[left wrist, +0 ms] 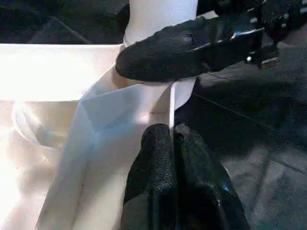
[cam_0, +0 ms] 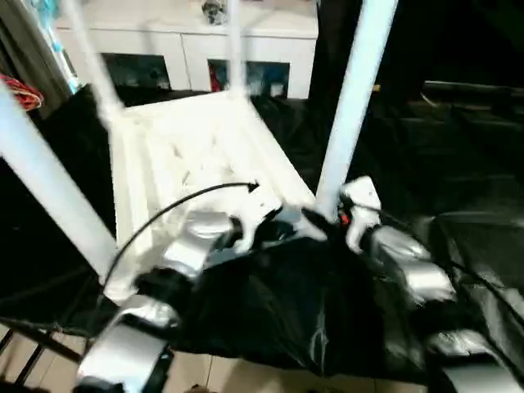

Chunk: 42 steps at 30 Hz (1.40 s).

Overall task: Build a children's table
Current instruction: Rotate leg to tighten

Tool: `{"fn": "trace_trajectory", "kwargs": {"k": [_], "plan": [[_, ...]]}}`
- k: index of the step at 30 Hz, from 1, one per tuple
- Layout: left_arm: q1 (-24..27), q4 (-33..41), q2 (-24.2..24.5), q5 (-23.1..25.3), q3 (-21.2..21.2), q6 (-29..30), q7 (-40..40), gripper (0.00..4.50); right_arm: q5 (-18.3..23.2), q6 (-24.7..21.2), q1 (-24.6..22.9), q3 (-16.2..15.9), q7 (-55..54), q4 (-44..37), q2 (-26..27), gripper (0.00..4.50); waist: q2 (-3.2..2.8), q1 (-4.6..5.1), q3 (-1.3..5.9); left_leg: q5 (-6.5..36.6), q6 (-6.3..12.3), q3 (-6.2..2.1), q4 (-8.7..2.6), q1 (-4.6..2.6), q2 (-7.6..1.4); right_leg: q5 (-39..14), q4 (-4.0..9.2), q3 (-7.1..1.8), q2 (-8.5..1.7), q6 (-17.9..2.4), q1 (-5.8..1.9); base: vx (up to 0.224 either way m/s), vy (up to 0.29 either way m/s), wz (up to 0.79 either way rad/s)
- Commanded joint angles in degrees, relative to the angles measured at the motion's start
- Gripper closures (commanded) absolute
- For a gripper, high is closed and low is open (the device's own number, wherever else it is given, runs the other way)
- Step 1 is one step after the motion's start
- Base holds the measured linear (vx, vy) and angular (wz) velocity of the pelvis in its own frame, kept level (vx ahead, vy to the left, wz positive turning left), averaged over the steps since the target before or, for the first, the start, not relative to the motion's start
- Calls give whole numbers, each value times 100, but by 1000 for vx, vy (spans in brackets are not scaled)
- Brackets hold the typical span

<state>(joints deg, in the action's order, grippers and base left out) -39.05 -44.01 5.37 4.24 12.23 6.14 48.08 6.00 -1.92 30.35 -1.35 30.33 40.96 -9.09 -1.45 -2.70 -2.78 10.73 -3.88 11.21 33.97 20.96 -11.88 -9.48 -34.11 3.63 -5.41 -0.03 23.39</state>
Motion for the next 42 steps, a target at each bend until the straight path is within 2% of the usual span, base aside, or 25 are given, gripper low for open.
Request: {"fn": "trace_trajectory", "kwargs": {"k": [1, 2, 3, 7, 11, 13, 14, 15, 16, 17, 20, 23, 26, 28, 30, 31, 32, 38, 42], "plan": [[-291, 114, -430, -124, 40, -142, -193, 450, -277, 64, -4, -496, 61, 299, 456, 184, 62, -8, 360, 1440, 177, -68, -423, -40, -85, -1919, 475, -173, -258, -1141, -261, 0, 0, 0], [-271, 142, -419, -140, 58, -193, -96, 450, -294, 258, 66, -447, -14, 370, 473, 149, 57, -7, 363, 1426, 197, -64, -419, -42, -90, -1835, 468, -179, -259, -1164, -257, 0, 0, 0], [-271, 142, -419, -140, 58, -193, -96, 450, -294, 258, 66, -447, -14, 370, 473, 128, 57, -4, 366, 1416, 210, -64, -419, -36, -88, -1803, 462, -177, -262, -1181, -261, 0, 0, 0], [-163, 277, -272, -214, 156, -330, 338, 450, -146, 382, 114, -285, 232, 291, 315, 96, 54, -13, 376, 1253, 318, -59, -412, -23, -92, -1443, 426, -180, -253, -1281, -282, 0, 0, 0], [-79, 363, -84, -275, 206, -436, 785, 450, -98, 438, -7, -379, 891, 47, -52, 61, 53, -29, 398, 1091, 466, -53, -385, -12, -100, -1028, 376, -181, -252, -1421, -310, 0, 0, 0], [-51, 391, 22, -307, 238, -483, 1023, 450, -29, 445, -155, -481, 1371, -170, -264, 61, 43, -49, 405, 981, 517, -43, -371, -21, -109, -788, 347, -188, -254, -1512, -308, 0, 0, 0], [-20, 435, 175, -373, 280, -543, 1399, 450, 79, 433, -415, -646, 2067, -572, -587, 61, 63, -108, 418, 897, 602, -40, -355, -28, -109, -634, 332, -184, -246, -1511, -337, 0, 0, 0], [-17, 443, 208, -387, 284, -545, 1478, 450, 110, 420, -481, -681, 2248, -678, -667, 61, 68, -126, 417, 821, 662, -32, -347, -16, -111, -489, 310, -187, -234, -1530, -342, 0, 0, 0], [-16, 453, 252, -405, 286, -539, 1581, 450, 153, 398, -572, -724, 2498, -824, -774, 61, 49, -154, 414, 761, 734, -22, -344, -13, -133, -311, 288, -185, -227, -1609, -326, 0, 0, 0], [-13, 465, 295, -427, 297, -547, 1704, 450, 212, 342, -651, -766, 2720, -970, -885, 61, 58, -181, 418, 773, 764, -17, -333, -17, -132, -298, 277, -182, -233, -1628, -321, 0, 0, 0], [-7, 504, 411, -489, 319, -561, 2069, 450, 318, 221, -825, -874, 3290, -1298, -1194, 61, 57, -248, 397, 1002, 679, -15, -355, -46, -143, -740, 330, -187, -245, -1565, -307, 0, 0, 0], [-9, 524, 504, -531, 323, -561, 2342, 450, 339, 162, -879, -916, 3621, -1400, -1382, 61, 49, -264, 380, 1139, 554, -22, -370, -43, -144, -1033, 359, -186, -254, -1508, -295, 0, 0, 0], [-15, 536, 641, -568, 379, -555, 2656, 450, 422, -55, -928, -985, 3945, -1549, -1567, 61, 51, -258, 387, 1118, 515, -28, -376, -37, -150, -1037, 350, -189, -252, -1490, -295, 0, 0, 0], [-14, 540, 712, -595, 403, -555, 2830, 450, 481, -212, -971, -1026, 4121, -1679, -1652, 96, 58, -264, 389, 1057, 533, -32, -375, -31, -148, -973, 343, -188, -252, -1502, -301, 0, 0, 0], [-3, 555, 762, -600, 416, -549, 2955, 450, 502, -321, -998, -1067, 4240, -1763, -1708, 99, 58, -279, 398, 983, 562, -33, -367, -32, -153, -889, 328, -192, -259, -1515, -304, 0, 0, 0], [3, 563, 785, -599, 418, -543, 3002, 450, 503, -358, -1009, -1091, 4288, -1797, -1734, 120, 55, -277, 402, 931, 573, -32, -364, -24, -150, -812, 321, -186, -255, -1539, -305, 0, 0, 0], [11, 565, 808, -597, 417, -538, 3036, 450, 500, -397, -1022, -1115, 4338, -1825, -1755, 120, 56, -279, 405, 899, 578, -32, -359, -25, -153, -749, 313, -186, -256, -1557, -301, 0, 0, 0], [48, 584, 838, -616, 430, -533, 3045, 450, 486, -517, -1111, -1202, 4404, -1947, -1770, 171, 71, -300, 396, 946, 533, -28, -364, -35, -153, -911, 327, -188, -262, -1525, -294, 0, 0, 0], [60, 555, 723, -582, 372, -583, 2746, 450, 446, -501, -1163, -1199, 4215, -1915, -1636, 180, 72, -302, 404, 913, 519, -32, -359, -25, -153, -880, 318, -188, -267, -1505, -300, 0, 0, 0]]}}
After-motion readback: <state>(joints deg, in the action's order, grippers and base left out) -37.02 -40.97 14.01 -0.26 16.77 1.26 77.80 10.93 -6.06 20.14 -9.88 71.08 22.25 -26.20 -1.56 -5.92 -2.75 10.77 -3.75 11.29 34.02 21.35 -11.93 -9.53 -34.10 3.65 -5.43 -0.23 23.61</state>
